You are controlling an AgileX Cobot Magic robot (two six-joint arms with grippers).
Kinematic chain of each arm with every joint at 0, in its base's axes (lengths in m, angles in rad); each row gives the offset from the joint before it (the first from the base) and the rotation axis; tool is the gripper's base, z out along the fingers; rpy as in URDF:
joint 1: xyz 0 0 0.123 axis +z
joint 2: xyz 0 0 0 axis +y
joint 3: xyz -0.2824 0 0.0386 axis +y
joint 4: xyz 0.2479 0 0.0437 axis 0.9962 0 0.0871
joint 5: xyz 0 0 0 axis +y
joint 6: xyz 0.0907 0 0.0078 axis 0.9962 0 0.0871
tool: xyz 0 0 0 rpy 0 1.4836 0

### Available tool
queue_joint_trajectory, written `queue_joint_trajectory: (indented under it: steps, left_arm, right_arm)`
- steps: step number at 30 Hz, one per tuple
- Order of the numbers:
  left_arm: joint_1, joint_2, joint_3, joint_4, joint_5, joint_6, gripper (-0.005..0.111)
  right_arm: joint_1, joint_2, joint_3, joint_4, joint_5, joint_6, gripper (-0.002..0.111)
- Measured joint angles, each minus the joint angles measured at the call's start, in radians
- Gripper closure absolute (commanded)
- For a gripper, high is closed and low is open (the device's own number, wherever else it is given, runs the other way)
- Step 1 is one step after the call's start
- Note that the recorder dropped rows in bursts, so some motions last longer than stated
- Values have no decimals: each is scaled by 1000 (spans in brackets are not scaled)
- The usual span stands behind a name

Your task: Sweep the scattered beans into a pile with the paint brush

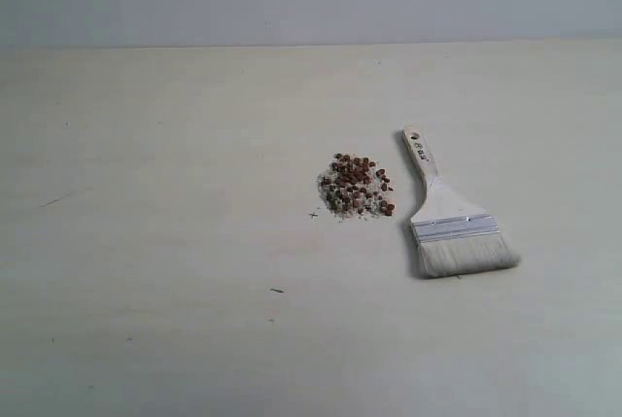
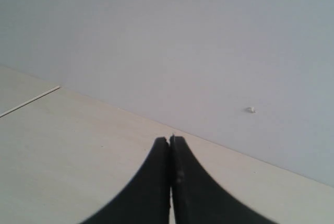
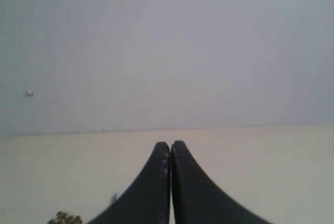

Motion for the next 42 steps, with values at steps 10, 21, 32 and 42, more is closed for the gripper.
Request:
queue_joint_trajectory:
  steps: [10, 21, 32, 42]
  left_arm:
    - [0, 0, 0, 0, 0, 2, 107]
    - [0, 0, 0, 0, 0, 2, 107]
    - [0, 0, 0, 0, 0, 2, 107]
    - [0, 0, 0, 0, 0, 2, 107]
  right_arm:
    - [0, -11, 0, -33, 69, 41, 108]
    - [0, -11, 0, -35, 70, 43, 108]
    - [0, -11, 0, -35, 70, 43, 108]
    - [0, -11, 0, -35, 70, 43, 108]
